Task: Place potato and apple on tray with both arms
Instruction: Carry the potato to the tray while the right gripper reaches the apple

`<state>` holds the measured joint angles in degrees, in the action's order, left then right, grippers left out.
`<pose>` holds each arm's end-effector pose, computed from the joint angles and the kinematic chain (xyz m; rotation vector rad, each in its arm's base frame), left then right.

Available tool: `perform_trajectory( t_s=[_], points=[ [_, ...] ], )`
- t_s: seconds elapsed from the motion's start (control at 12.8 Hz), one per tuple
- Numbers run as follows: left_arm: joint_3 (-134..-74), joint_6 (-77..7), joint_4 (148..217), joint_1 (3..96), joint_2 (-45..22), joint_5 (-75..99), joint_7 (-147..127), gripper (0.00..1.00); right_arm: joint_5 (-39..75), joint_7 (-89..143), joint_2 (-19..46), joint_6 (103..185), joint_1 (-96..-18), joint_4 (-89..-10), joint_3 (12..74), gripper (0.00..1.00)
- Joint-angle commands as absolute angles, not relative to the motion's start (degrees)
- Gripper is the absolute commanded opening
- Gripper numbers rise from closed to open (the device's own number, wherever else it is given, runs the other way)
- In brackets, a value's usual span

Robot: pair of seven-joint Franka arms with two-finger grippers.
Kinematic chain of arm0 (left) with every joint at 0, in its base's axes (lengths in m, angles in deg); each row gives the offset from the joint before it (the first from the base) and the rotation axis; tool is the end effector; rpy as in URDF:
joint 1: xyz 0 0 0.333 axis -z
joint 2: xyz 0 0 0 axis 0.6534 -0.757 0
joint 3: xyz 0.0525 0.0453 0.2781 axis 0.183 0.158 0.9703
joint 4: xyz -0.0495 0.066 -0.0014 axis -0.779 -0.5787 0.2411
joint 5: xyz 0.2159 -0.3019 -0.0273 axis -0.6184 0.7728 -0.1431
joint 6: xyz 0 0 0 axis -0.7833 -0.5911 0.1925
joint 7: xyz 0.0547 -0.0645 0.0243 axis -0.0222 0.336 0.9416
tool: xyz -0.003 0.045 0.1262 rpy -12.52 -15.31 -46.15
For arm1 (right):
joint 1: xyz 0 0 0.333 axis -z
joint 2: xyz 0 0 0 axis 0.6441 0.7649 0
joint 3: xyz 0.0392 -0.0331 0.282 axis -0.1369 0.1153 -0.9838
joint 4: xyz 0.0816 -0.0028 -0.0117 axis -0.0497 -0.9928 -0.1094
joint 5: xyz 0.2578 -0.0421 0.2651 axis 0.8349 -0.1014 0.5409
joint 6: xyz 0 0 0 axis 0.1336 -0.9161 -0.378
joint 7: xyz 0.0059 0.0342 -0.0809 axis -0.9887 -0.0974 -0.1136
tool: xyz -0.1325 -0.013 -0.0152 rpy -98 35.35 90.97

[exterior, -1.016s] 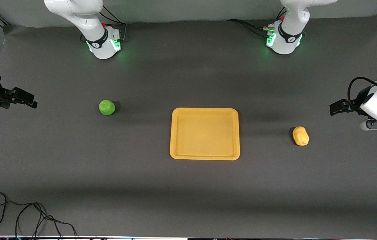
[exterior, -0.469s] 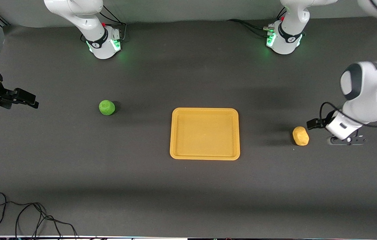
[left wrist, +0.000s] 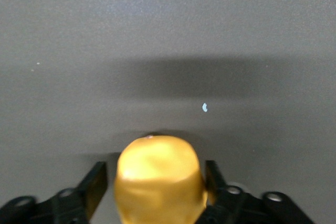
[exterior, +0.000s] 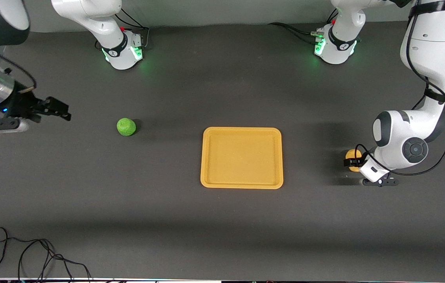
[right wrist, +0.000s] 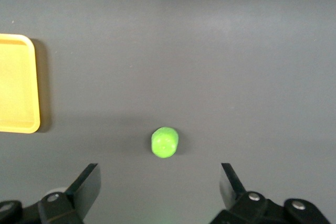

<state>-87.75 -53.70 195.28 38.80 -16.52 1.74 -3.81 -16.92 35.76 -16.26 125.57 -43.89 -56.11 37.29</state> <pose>0.5696 0.0020 0.1524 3.1316 -0.0057 -0.2055 0.5050 0.0420 0.5142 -3.1043 -0.0033 0.0618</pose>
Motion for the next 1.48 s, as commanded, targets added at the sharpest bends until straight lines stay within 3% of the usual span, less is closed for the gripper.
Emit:
perform_trajectory(
  t_s=[0.0, 0.08, 0.31, 0.55, 0.78, 1.02, 1.09, 1.25, 1.33, 1.41],
  points=[
    [-87.69, -50.96, 194.42, 38.95, -14.67, 1.92, -2.9, 0.08, -16.16, 38.61, -26.55, 129.25, -46.07, -68.29, 37.6, 1.0],
    [-87.78, -47.21, 193.55, 39.13, -13.01, 1.92, -3.25, 0.0, -16.16, 38.61, -28.92, 130.03, -46.08, -71.28, 37.69, 1.0],
    [-90.92, -33.66, 188.01, 41.49, -9.31, 1.92, -11.38, 0.0, -16.24, 38.35, -35.61, 132.32, -46.17, -79.81, 37.78, 1.0],
    [-96.54, -37.74, 185.73, 46.32, -9.12, 5.84, -19.66, 0.0, -16.77, 37.91, -33.44, 135.65, -46.17, -81.32, 37.69, 1.0],
    [-99.65, -39.69, 179.84, 53.86, -16.4, 8.43, -26.78, 0.0, -16.77, 38.0, -30.71, 148.62, -48.0, -89.21, 37.6, 1.0],
    [-99.56, -42.33, 180.0, 56.88, -19.75, 7.29, -28.92, 0.0, -16.77, 38.61, -25.89, 160.94, -48.27, -95.47, 37.51, 1.0],
    [-99.56, -42.34, 180.01, 56.79, -20.72, 5.89, -28.83, 0.05, -16.77, 38.61, -23.43, 164.37, -49.06, -96.61, 37.51, 1.0],
    [-99.56, -44.69, 179.92, 56.79, -21.86, 5.79, -29.09, 0.06, -16.77, 38.61, -19.04, 172.97, -49.51, -100.2, 37.6, 1.0],
    [-99.56, -45.84, 179.92, 56.97, -22.74, 5.88, -29.35, 0.13, -16.77, 38.61, -16.4, 178.15, -49.51, -102.14, 37.6, 1.0],
    [-99.56, -47.33, 179.92, 57.06, -23.1, 5.79, -30.4, 0.32, -16.77, 38.61, -13.33, 182.82, -49.59, -103.38, 37.69, 1.0]
  ],
)
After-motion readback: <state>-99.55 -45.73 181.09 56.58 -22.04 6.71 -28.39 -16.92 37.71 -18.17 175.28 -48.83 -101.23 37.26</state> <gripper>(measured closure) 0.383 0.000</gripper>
